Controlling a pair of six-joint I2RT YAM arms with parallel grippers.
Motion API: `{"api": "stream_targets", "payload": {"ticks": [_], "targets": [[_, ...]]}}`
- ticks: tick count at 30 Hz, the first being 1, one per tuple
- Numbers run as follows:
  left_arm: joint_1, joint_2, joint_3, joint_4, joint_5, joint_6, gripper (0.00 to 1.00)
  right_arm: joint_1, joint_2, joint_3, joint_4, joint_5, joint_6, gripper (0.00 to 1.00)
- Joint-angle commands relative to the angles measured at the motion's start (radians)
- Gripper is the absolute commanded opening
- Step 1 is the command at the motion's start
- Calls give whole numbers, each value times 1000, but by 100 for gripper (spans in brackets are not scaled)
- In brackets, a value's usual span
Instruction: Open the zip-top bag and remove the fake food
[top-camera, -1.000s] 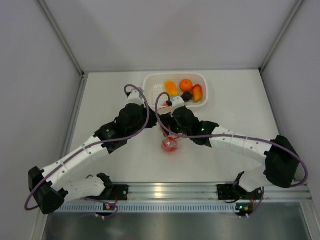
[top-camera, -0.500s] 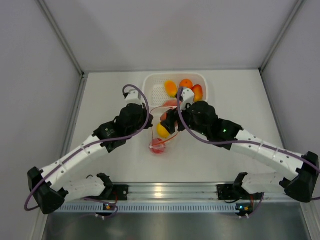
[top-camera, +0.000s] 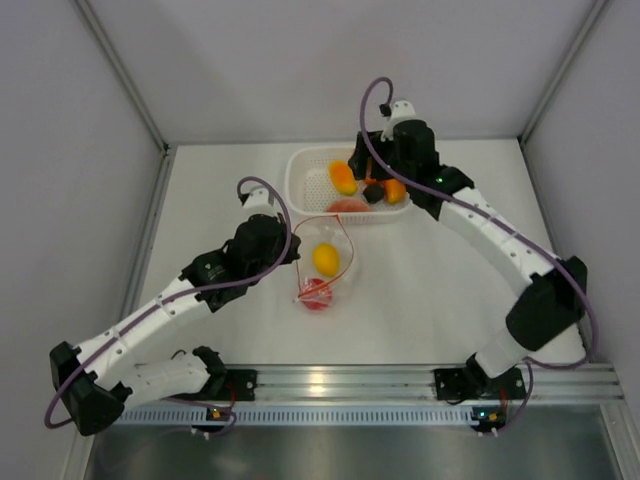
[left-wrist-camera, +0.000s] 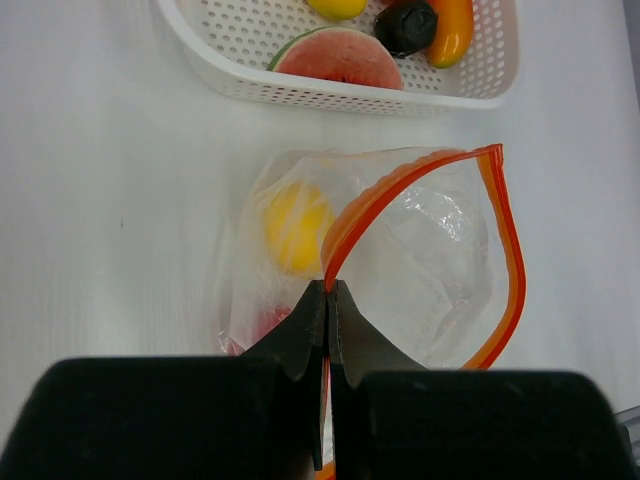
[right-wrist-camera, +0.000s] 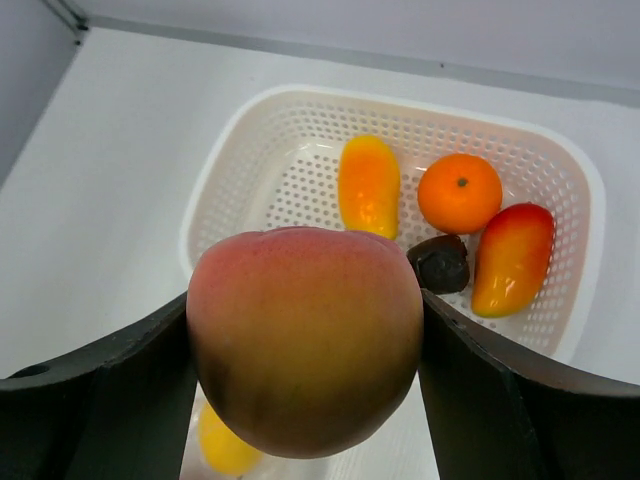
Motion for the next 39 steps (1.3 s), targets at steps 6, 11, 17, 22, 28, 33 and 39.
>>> {"api": "stream_targets", "payload": {"ticks": [6, 11, 17, 22, 28, 33, 39], "targets": [[4, -54, -7, 1, 1, -25, 0, -18, 438, 363, -77, -137, -39, 58], [2, -48, -5, 2, 28, -39, 0, 8, 640, 561, -126, -165, -85, 64], [2, -50, -4, 2, 54, -45, 0, 12, 676, 613, -126, -116, -82, 99], [2, -61, -1, 2, 53, -44, 0, -29, 532, 483, -68, -200, -17, 99], [1, -62, 7, 2, 44, -53, 0, -41, 288, 247, -40, -263, 32, 74], [1, -51, 18, 4, 42, -62, 0, -6, 67, 29, -19, -251, 73, 58], [1, -36, 28, 4, 45, -79, 0, 75, -165, -171, -14, -294, 63, 48]]}}
